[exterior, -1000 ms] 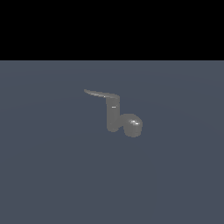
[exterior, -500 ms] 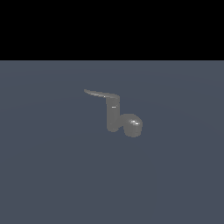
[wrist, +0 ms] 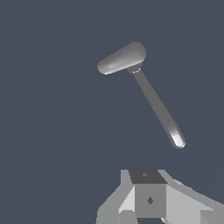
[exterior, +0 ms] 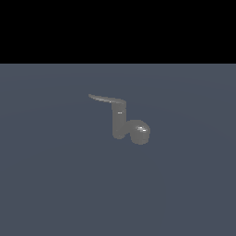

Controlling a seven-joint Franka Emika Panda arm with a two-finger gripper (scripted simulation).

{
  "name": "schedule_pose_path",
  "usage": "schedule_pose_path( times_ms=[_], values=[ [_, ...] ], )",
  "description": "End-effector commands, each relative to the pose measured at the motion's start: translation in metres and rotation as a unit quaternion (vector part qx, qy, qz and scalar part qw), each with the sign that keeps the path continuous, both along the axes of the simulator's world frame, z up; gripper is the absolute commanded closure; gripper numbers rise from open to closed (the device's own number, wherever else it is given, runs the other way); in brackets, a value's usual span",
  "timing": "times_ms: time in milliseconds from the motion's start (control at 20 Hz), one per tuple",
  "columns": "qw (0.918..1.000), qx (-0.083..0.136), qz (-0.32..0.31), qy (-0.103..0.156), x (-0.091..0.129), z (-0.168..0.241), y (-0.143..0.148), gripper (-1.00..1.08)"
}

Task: Turn on the faucet by rotating a designated handle.

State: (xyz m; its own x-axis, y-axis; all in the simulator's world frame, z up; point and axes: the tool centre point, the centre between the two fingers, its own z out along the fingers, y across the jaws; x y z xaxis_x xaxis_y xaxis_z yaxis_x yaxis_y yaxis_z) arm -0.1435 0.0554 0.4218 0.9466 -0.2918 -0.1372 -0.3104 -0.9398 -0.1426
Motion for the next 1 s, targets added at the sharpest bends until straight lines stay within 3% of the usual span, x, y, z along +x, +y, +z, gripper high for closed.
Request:
schedule_pose_path(
  times_ms=[0, 450, 700, 950],
  values=[
    [0.9993, 0.005, -0.036, 0.009, 0.017, -0.013, 0.004, 1.08],
    [0.9849, 0.004, -0.169, 0.039, 0.075, -0.065, 0.018, 1.08],
    [0.9687, -0.008, -0.243, 0.051, 0.104, -0.099, 0.024, 1.08],
    [0.9468, -0.024, -0.316, 0.057, 0.130, -0.134, 0.028, 1.08]
  ],
)
